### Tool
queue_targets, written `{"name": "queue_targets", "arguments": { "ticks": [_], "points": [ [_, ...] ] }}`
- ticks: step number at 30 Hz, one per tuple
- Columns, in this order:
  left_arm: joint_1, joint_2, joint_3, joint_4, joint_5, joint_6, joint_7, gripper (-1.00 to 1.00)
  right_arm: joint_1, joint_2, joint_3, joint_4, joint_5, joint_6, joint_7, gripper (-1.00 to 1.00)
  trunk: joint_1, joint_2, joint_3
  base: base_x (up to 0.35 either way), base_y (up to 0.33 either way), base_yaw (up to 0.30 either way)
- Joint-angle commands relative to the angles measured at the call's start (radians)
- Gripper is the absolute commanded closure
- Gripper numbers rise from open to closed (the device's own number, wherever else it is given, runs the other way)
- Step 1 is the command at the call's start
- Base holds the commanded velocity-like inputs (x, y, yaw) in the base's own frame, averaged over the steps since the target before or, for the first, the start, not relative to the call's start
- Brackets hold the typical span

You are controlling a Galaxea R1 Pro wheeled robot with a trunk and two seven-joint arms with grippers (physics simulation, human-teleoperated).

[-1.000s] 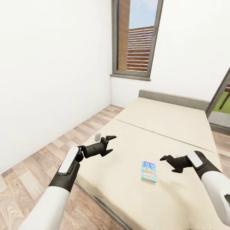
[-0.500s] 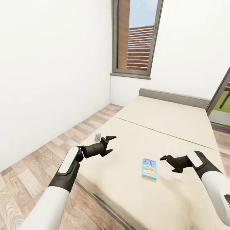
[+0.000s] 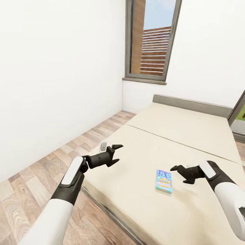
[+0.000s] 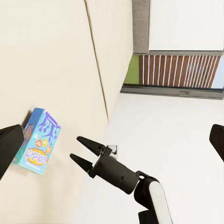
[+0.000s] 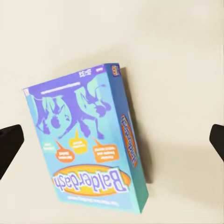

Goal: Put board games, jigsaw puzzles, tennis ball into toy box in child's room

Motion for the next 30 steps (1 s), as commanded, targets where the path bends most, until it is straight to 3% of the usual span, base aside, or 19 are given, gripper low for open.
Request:
{"name": "queue_targets", "arguments": {
  "ticks": [1,26,30],
  "points": [
    [-0.001,0.000,0.000,-0.001,0.010,0.001,0.010,-1.00,0.000,0.000,-0.005,-0.001,-0.003,0.005,-0.003,-1.00,0.000,0.000,-0.001,0.000,0.000,0.174],
    [0.000,0.001,0.003,0.000,0.011,-0.001,0.012,-1.00,0.000,-0.005,-0.006,-0.001,-0.004,0.009,0.001,-1.00,0.000,0.000,-0.001,0.000,0.000,0.038],
    [0.000,0.001,0.004,0.000,0.011,-0.001,0.014,-1.00,0.000,-0.008,-0.006,-0.001,-0.004,0.010,0.014,-1.00,0.015,-0.028,-0.013,0.000,0.000,0.002]
  ]
}}
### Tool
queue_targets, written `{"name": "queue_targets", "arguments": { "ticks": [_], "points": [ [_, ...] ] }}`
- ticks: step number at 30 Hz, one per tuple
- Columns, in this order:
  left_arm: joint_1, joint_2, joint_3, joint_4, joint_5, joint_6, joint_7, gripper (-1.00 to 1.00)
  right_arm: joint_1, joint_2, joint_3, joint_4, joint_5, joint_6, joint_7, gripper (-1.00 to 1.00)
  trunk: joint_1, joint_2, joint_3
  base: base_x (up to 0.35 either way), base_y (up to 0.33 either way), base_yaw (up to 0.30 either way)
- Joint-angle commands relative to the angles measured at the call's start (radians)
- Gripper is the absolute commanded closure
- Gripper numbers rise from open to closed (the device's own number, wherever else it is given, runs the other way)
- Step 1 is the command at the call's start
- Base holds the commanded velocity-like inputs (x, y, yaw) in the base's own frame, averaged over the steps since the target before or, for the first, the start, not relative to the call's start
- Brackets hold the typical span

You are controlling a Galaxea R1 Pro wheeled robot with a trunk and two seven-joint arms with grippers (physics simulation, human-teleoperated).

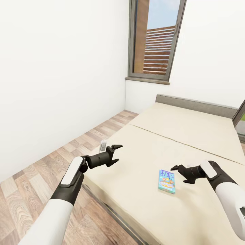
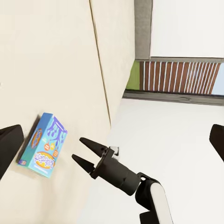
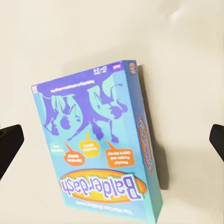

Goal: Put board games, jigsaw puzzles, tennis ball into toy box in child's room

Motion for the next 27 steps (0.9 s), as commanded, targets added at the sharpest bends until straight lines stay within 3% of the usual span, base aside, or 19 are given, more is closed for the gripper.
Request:
{"name": "queue_targets", "arguments": {
  "ticks": [1,27],
  "points": [
    [-0.001,0.000,0.001,-0.001,0.011,0.001,0.010,-1.00,-0.001,0.000,-0.005,-0.001,-0.001,0.005,0.005,-1.00,0.004,-0.008,-0.004,0.000,0.000,0.001],
    [-0.001,0.000,0.001,0.003,0.011,0.001,0.013,-1.00,-0.001,0.001,-0.004,-0.001,0.000,0.004,0.048,-1.00,0.103,-0.190,-0.086,0.000,0.000,0.000]
  ]
}}
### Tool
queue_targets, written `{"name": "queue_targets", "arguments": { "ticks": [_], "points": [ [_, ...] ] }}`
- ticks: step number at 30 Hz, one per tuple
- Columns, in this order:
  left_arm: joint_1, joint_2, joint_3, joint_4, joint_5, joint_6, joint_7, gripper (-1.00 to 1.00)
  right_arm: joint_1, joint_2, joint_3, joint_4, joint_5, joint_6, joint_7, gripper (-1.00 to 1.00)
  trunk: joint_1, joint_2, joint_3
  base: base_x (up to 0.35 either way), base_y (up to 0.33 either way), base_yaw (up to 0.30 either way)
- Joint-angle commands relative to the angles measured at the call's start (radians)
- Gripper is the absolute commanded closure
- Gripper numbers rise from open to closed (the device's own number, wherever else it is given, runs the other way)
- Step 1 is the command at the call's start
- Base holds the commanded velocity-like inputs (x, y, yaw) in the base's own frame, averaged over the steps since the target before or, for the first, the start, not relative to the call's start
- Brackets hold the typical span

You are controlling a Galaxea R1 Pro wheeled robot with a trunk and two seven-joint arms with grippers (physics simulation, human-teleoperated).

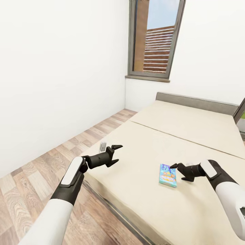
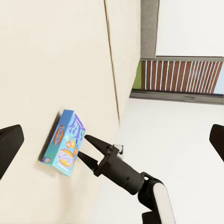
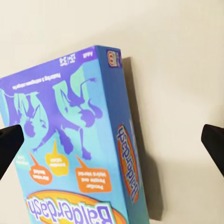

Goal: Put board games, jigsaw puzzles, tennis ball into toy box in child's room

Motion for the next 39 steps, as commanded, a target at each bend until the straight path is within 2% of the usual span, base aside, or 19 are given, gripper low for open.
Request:
{"name": "queue_targets", "arguments": {
  "ticks": [1,15,39],
  "points": [
    [-0.001,0.000,0.000,0.000,0.011,0.001,0.010,-1.00,0.000,0.001,-0.005,0.018,-0.010,0.002,0.005,-1.00,0.010,-0.008,-0.004,0.000,0.000,0.000],
    [-0.001,-0.001,-0.001,0.000,0.011,0.001,0.010,-1.00,0.000,0.000,-0.005,0.018,-0.010,0.000,0.005,-1.00,0.014,-0.015,-0.007,0.000,0.000,0.038],
    [-0.001,0.000,-0.003,-0.004,0.010,0.001,0.006,-1.00,0.000,0.000,-0.005,0.018,-0.010,0.000,0.005,-1.00,0.014,-0.015,-0.007,0.000,0.000,0.235]
  ]
}}
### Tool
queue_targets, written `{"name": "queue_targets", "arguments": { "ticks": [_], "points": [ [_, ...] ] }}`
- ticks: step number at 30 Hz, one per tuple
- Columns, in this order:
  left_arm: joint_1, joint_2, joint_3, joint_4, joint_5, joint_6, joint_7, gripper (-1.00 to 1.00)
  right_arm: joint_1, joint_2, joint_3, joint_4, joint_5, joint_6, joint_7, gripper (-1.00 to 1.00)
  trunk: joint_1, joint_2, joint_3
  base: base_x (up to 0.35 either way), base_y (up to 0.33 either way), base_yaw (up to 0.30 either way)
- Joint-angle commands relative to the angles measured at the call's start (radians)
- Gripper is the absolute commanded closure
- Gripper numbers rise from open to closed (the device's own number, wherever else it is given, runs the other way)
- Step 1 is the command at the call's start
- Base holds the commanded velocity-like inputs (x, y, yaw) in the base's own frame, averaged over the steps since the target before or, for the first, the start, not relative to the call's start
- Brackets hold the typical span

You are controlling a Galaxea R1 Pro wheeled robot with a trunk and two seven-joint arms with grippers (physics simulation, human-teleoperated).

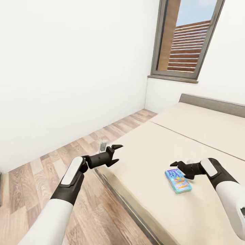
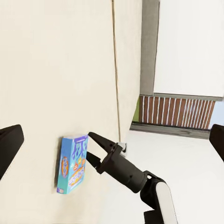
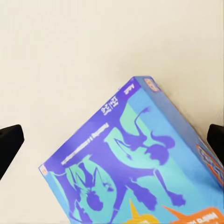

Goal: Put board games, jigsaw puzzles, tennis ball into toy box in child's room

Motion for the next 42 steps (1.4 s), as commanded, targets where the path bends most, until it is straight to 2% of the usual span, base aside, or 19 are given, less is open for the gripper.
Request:
{"name": "queue_targets", "arguments": {
  "ticks": [1,16,19,22,26,42],
  "points": [
    [-0.001,0.000,0.000,0.000,0.010,0.001,0.009,-1.00,0.000,0.001,-0.005,0.052,-0.016,0.004,0.004,-1.00,0.000,0.000,-0.001,0.000,0.000,0.133],
    [0.012,0.000,-0.002,-0.006,0.010,-0.001,-0.001,-1.00,0.000,0.005,-0.005,0.052,-0.016,0.004,0.004,-1.00,0.000,0.000,-0.001,0.000,0.000,0.041],
    [0.037,0.000,-0.003,-0.024,0.005,-0.001,-0.013,-1.00,0.000,0.006,-0.005,0.052,-0.016,0.004,0.004,-1.00,0.000,0.000,-0.001,0.000,0.000,0.006],
    [0.085,0.000,-0.003,-0.063,-0.001,-0.003,-0.038,-1.00,0.000,0.005,-0.005,0.052,-0.016,0.004,0.004,-1.00,0.000,0.000,-0.001,0.000,0.000,0.002],
    [0.113,0.000,-0.001,-0.086,-0.005,-0.004,-0.056,-1.00,0.000,0.005,-0.005,0.052,-0.016,0.004,0.004,-1.00,0.000,0.000,-0.001,-0.003,0.000,0.001],
    [0.132,0.000,-0.001,-0.102,-0.008,-0.005,-0.072,-1.00,0.000,0.007,-0.002,0.051,-0.016,0.006,0.005,-1.00,0.000,0.000,-0.001,-0.157,0.000,0.000]
  ]
}}
